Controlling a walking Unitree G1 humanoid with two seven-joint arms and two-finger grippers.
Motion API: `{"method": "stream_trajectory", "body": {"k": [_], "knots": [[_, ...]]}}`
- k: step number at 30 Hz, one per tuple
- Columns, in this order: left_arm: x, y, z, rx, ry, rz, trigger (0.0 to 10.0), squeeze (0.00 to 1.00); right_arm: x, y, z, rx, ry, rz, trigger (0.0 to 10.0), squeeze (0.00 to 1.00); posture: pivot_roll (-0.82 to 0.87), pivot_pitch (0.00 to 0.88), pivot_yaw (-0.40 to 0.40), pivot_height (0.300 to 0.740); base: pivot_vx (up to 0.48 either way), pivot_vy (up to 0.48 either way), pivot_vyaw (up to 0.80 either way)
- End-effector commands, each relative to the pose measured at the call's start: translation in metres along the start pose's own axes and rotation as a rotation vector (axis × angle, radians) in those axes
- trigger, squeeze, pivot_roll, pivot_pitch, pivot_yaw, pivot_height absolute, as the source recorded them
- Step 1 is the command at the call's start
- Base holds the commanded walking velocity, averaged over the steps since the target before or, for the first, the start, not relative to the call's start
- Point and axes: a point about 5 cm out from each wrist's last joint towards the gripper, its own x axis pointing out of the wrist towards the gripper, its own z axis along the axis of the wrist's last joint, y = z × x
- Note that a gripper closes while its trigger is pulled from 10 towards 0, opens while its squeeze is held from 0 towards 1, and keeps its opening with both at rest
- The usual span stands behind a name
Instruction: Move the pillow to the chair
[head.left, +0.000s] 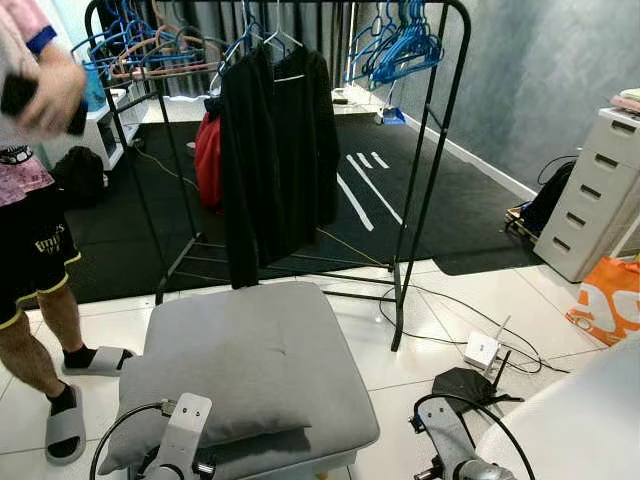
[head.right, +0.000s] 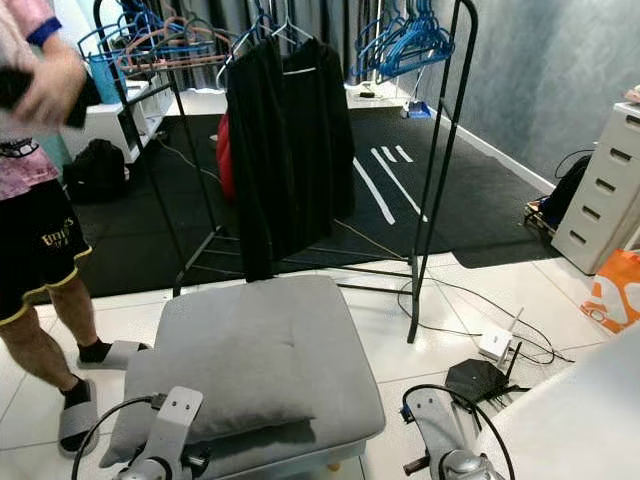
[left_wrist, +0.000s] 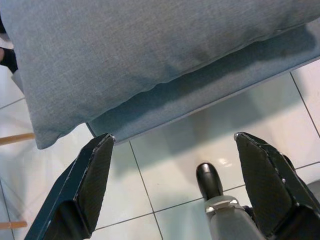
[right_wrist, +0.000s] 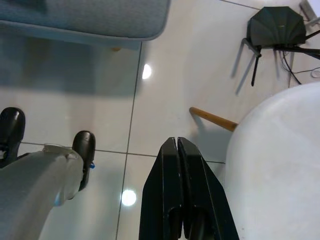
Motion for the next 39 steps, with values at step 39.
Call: {"method": "stream_trajectory", "body": {"k": [39], "knots": [[-0.0020, 0.0044, -0.0043, 0.103, -0.017, -0.004, 10.0, 0.00, 0.0001, -0.0015, -0.0010, -0.040, 0.051, -0.025, 10.0, 0.00, -0.13, 0.034, -0.043, 0.650, 0.135, 0.000, 0.00]]}}
